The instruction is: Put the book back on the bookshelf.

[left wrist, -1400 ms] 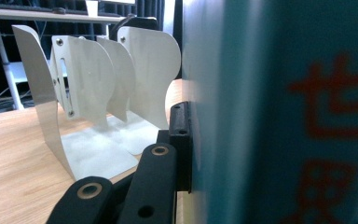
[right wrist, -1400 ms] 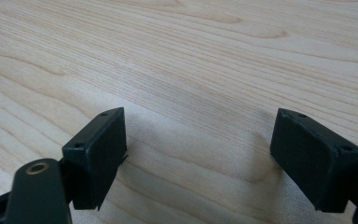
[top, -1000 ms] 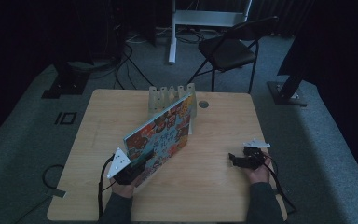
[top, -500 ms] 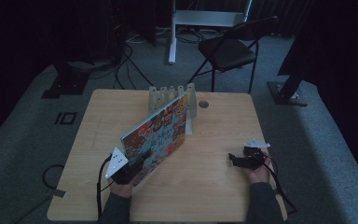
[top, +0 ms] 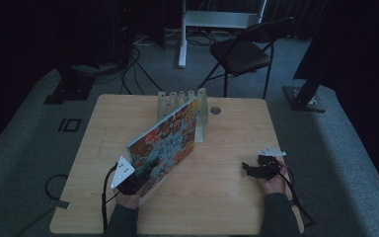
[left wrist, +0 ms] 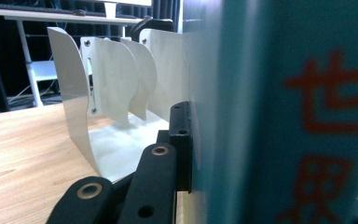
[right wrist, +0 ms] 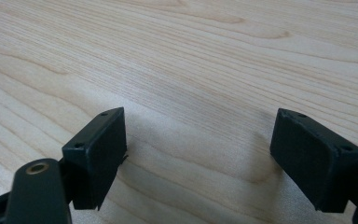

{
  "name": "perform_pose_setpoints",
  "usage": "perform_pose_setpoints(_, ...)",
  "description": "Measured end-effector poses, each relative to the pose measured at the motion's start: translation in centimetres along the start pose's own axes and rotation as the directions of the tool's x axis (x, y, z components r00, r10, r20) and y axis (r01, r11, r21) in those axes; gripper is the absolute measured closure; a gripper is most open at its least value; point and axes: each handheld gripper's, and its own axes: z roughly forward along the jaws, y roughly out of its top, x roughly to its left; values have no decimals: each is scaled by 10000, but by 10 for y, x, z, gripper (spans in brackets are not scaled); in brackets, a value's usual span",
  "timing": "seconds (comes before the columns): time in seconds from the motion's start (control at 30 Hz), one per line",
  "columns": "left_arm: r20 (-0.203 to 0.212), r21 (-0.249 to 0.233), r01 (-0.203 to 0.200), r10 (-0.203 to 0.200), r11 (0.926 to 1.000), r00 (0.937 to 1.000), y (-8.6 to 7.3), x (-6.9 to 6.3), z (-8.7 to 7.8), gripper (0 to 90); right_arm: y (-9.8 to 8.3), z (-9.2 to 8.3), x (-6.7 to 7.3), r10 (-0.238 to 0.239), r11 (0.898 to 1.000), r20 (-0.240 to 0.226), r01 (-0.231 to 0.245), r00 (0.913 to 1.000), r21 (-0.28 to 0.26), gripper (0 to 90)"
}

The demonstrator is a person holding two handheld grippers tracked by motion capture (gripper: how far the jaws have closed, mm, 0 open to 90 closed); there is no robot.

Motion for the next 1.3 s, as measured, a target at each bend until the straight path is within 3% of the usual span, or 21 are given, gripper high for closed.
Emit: perform_pose_setpoints(1.3,-748,-22,57,-59,10000,9972,1,7,-5,813,0,0,0,1,10000,-3,-1,10000,0,179)
